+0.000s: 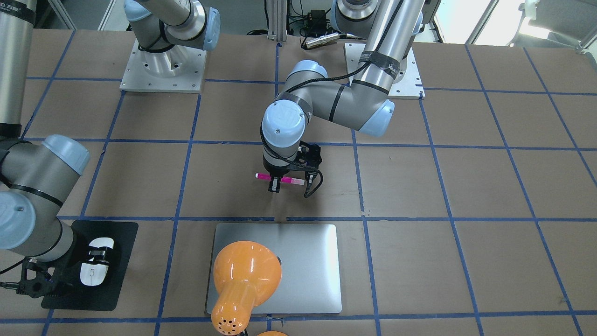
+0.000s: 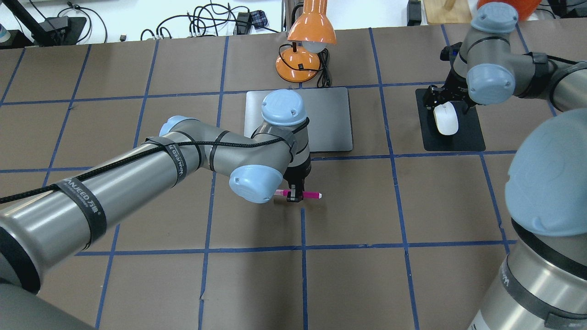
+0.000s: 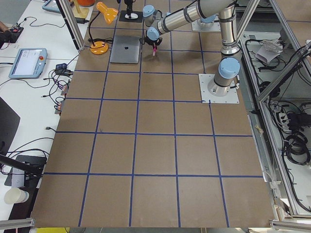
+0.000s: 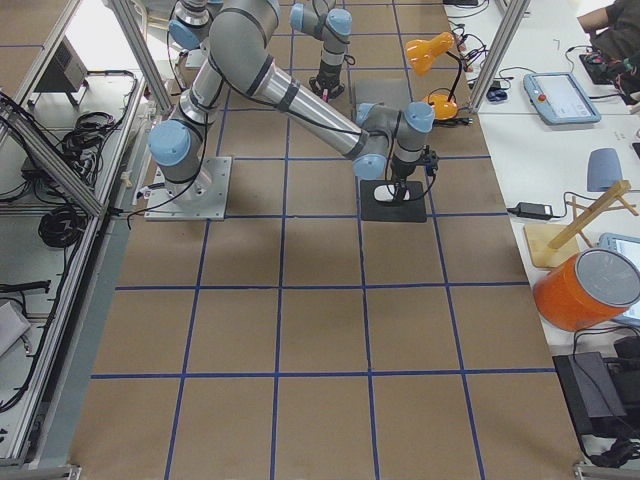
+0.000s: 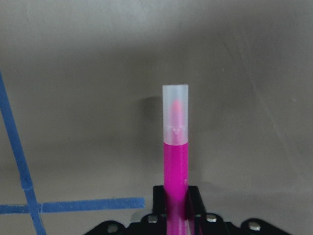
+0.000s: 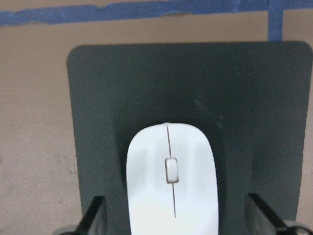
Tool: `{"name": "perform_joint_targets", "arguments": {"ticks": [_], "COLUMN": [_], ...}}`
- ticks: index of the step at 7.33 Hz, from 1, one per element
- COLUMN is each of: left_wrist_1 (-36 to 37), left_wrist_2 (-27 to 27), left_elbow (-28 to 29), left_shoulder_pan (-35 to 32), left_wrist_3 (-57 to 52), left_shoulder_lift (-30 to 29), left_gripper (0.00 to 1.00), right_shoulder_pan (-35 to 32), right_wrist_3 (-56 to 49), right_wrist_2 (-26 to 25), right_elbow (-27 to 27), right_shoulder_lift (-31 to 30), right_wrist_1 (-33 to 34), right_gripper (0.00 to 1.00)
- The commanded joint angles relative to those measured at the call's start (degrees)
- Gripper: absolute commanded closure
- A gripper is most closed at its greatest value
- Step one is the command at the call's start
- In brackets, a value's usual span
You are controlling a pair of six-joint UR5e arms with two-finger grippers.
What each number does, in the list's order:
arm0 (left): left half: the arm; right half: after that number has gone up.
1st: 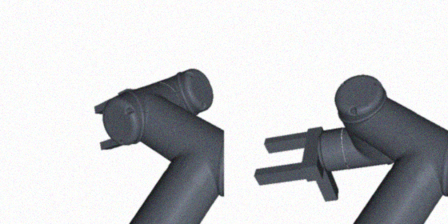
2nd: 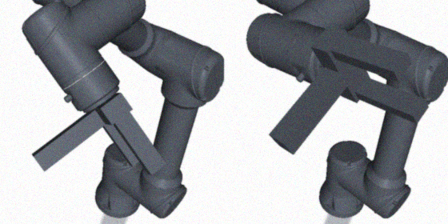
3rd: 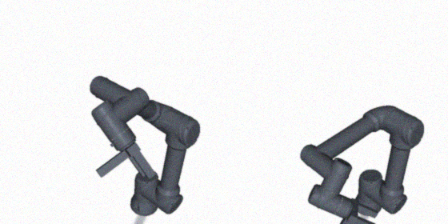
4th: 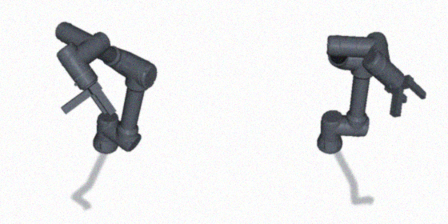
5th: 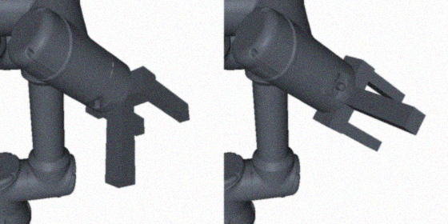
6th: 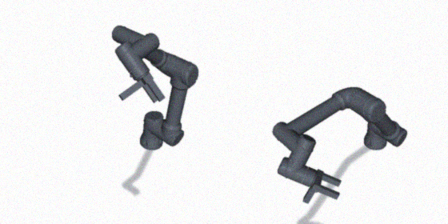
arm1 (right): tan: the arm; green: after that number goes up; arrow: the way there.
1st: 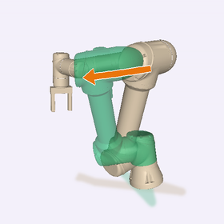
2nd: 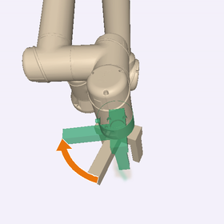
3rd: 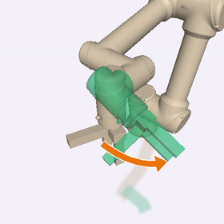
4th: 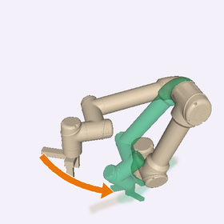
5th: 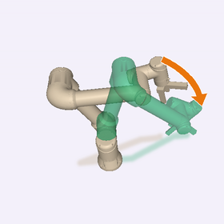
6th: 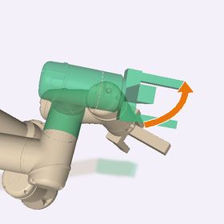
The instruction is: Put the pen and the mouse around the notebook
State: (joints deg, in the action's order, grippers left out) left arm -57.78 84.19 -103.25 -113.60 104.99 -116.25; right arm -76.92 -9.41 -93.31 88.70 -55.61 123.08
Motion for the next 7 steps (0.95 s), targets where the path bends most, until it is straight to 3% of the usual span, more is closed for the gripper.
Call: {"name": "perform_joint_targets", "arguments": {"ticks": [1,3,5,6,7], "left_wrist_1": [0.04,0.04,-0.75,-3.1,-10.26], "left_wrist_2": [-2.08,-1.58,-0.36,2.0,2.11], "left_elbow": [0.24,0.42,1.03,2.17,4.18], "left_shoulder_pan": [-0.31,-0.31,0.74,1.7,3.11], "left_wrist_3": [0.13,-0.48,-7.02,-19.0,-32.96], "left_shoulder_lift": [-0.82,-0.04,2.42,4.86,8.46], "left_gripper": [1.0,0.0,0.0,0.03,0.06], "right_shoulder_pan": [-1.73,-5.94,-10.68,-12.18,-12.98], "right_wrist_3": [0.36,3.42,5.26,11.63,12.13], "right_wrist_2": [-0.2,-0.29,0.32,0.41,0.59], "right_elbow": [-3.08,-4.76,-4.07,-4.67,-3.9], "right_shoulder_lift": [-4.04,-16.04,-27.48,-30.67,-30.7], "right_wrist_1": [-5.17,-21.4,-32.66,-34.82,-35.01], "right_gripper": [0.0,0.0,0.0,0.0,0.0]}}
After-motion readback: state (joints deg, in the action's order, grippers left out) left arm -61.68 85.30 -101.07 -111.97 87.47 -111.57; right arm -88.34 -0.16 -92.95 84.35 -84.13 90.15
